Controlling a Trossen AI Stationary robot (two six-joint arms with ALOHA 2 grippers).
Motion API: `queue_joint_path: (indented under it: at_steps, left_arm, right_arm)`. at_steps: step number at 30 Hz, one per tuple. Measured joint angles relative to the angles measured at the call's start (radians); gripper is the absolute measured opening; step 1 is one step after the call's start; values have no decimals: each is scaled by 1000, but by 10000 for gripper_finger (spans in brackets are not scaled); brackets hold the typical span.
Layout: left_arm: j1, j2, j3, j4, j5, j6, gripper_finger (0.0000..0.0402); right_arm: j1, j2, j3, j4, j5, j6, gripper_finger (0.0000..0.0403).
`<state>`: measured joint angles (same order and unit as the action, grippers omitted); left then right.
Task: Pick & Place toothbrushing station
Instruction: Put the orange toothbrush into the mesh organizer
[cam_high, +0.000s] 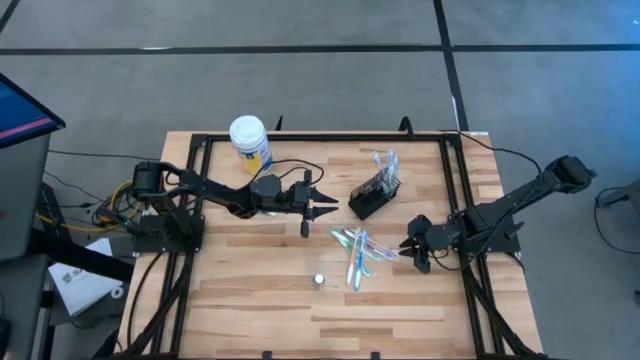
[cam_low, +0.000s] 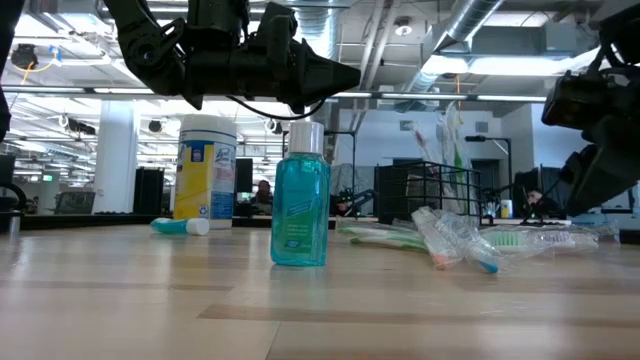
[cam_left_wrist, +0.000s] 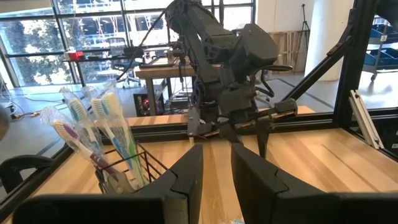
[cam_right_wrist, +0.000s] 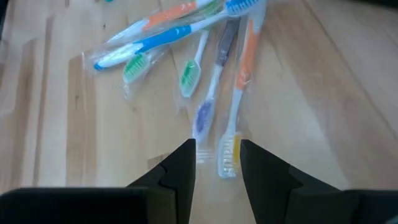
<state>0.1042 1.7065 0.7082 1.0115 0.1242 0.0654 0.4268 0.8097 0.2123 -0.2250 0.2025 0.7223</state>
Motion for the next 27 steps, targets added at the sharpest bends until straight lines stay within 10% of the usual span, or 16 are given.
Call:
queue_joint_path:
  at_steps: [27]
  left_arm:
    - [0,0,0,-2,0,1,76]
  right_arm:
    - [25,2,0,-66,-41,91,117]
